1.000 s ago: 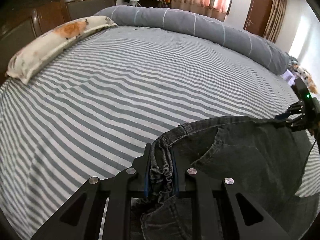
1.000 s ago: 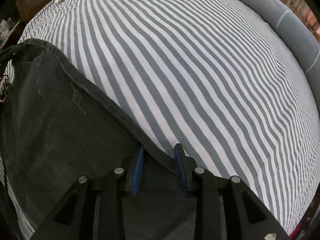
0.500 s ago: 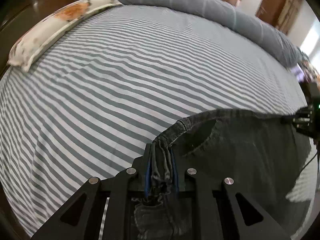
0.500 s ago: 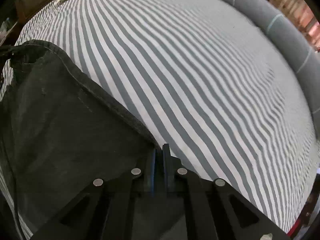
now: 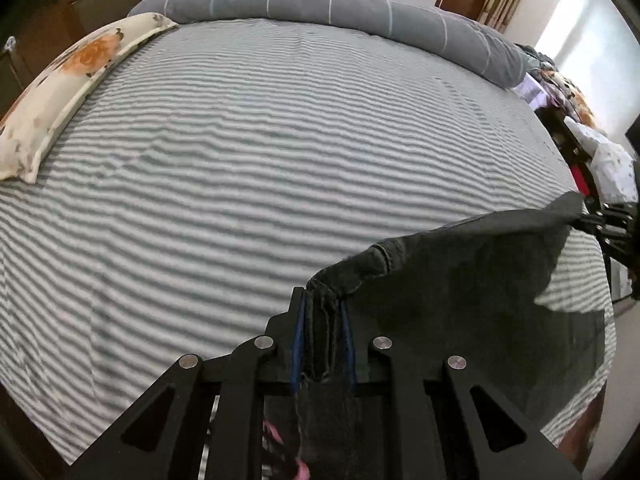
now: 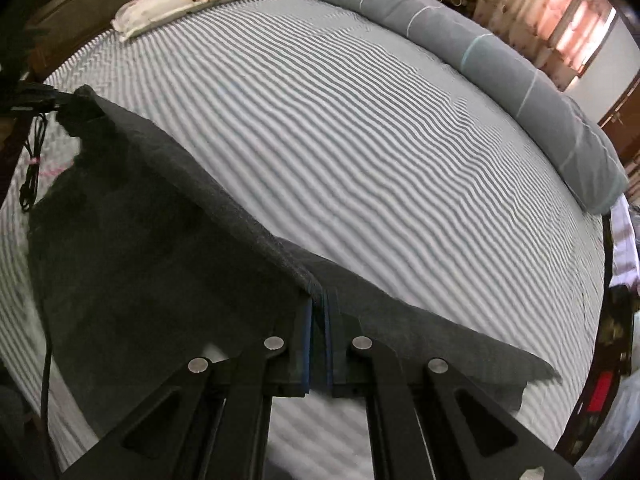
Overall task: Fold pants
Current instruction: 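Lift the leg hems with the right tool and fold them toward the left tool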
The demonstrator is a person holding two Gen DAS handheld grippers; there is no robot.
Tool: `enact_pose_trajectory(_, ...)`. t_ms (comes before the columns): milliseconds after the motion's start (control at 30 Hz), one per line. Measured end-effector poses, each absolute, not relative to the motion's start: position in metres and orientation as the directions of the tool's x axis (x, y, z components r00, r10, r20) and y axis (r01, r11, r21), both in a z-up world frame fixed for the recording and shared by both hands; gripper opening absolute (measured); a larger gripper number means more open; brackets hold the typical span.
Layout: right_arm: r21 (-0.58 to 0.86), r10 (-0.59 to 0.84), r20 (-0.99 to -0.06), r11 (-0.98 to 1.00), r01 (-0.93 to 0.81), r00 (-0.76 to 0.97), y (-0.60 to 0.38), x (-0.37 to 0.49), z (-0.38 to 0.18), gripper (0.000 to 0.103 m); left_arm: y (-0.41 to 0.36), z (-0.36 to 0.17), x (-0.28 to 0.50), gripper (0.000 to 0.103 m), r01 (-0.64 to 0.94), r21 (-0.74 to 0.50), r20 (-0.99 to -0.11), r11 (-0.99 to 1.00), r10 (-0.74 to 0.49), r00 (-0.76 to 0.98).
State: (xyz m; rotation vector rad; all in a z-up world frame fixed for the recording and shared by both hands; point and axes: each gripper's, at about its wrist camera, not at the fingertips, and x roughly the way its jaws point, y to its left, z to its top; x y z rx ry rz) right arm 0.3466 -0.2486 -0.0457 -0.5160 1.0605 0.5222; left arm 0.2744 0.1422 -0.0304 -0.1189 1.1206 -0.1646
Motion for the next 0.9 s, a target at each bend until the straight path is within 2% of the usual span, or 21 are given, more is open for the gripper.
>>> enact_pose_trajectory(233,-0.091,0.161,-0.903,0.835,-0.543,0.399,-0.256,0.255,-0.047,0.003,0.137,-0.035,0.211,0.015,0.109,-0.183,-0.886,0.977,-0.212,0.412)
enact_pose_trajectory(467,-0.008,0.178,-0.917,0.886,-0.464,0.357,-0.264,0.173,-0.088,0.003,0.127,-0.062,0.159,0.015,0.123,-0.158,-0.899,0.98,-0.195,0.393)
enact_pose_trajectory(700,0.024,0.168,-0.935,0.908,-0.418,0.313,-0.265,0.136,-0.129,0.004,0.124,-0.097,0.13,0.015,0.094,-0.137,-0.921,0.986,-0.162,0.355)
enact_pose_trajectory(833,0.011,0.135,-0.936,0.935,-0.355,0.325,-0.264,0.133,-0.142,0.012,0.134,-0.107,0.121,0.019,0.028,-0.218,-0.912,0.976,-0.214,0.35)
enact_pose_trajectory(900,0.033,0.145,-0.927,0.95,-0.31,0.347,-0.265,0.129,-0.139,0.03,0.14,-0.103,0.116,0.021,-0.005,-0.259,-0.902,0.966,-0.24,0.358)
